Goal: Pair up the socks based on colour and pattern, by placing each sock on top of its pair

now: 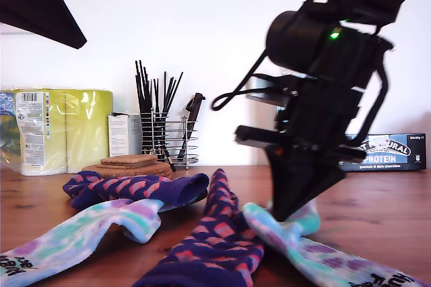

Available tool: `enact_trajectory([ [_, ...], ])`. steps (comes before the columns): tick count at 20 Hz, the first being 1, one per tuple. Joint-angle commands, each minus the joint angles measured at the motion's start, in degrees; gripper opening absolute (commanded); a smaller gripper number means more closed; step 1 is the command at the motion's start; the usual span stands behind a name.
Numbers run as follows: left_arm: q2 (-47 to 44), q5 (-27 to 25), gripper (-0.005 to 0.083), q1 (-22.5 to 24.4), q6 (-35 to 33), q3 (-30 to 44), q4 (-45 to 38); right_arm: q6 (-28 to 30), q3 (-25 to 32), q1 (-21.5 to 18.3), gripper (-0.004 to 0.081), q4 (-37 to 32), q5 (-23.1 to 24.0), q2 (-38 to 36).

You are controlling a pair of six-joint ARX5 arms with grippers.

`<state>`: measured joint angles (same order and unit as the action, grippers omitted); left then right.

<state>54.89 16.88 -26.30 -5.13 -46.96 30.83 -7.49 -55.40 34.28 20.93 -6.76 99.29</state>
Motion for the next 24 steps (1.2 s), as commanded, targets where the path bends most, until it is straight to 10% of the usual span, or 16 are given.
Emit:
enact_trajectory([
  [1, 0.1, 0.2, -0.0020, 0.0, -0.3, 0.9, -0.4, -0.3, -0.3, 0.6, -0.0013, -1.0, 0.4, 4.0],
  [10, 0.1, 0.2, -0.0020, 0.0, -0.3, 0.9, 2.2, 1.6, -0.3, -7.3, -0.0013, 6.2, 13.5, 8.4],
  [24, 0.2, 0.2, -0.0020, 0.1, -2.1, 0.9, 0.9, -0.2, -2.9, -7.3, -0.0013, 6.9, 8.8, -10.1],
])
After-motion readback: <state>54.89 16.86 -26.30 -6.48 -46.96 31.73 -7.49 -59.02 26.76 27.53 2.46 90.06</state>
